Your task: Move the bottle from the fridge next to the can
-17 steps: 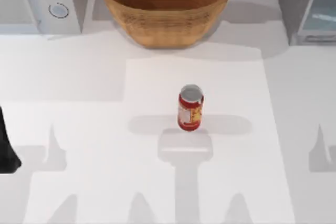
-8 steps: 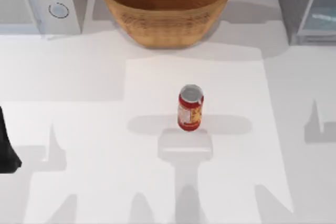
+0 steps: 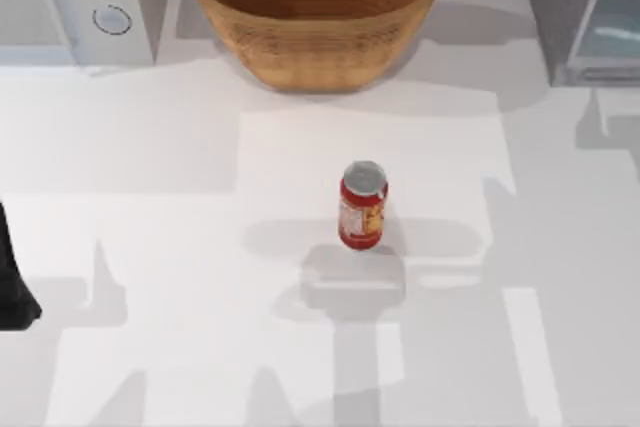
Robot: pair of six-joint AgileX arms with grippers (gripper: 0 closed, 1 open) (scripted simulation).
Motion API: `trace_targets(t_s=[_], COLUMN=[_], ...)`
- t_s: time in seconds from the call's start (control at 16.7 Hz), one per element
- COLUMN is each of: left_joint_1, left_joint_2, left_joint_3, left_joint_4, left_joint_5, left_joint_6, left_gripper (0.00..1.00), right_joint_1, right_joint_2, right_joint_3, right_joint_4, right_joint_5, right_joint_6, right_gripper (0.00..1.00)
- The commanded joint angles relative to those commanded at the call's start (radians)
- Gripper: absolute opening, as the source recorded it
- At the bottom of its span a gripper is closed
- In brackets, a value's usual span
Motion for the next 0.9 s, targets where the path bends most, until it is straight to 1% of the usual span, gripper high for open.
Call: trace_targets(t_s=[0.24,0.48,0.66,0.9], left_joint_1=[0.0,0.0,0.0,0.0], left_joint_2=[0.0,0.0,0.0,0.0], left_joint_3=[0.0,0.0,0.0,0.0], left_joint_4=[0.0,0.0,0.0,0.0], left_joint_5=[0.0,0.0,0.0,0.0], left_joint_6=[0.0,0.0,0.0,0.0], left_gripper=[1.0,1.0,1.0,1.0], right_joint_1=[-0.045,-0.076,-0.091,-0.095], right_joint_2=[0.442,0.746,0.863,0.889], right_joint_3=[0.176,0.305,0.361,0.373], right_joint_4=[0.222,0.385,0.456,0.471], right_joint_5=[-0.039,-0.07,-0.081,-0.083], right_joint_6=[0.001,0.001,0.002,0.002], right_gripper=[1.0,1.0,1.0,1.0])
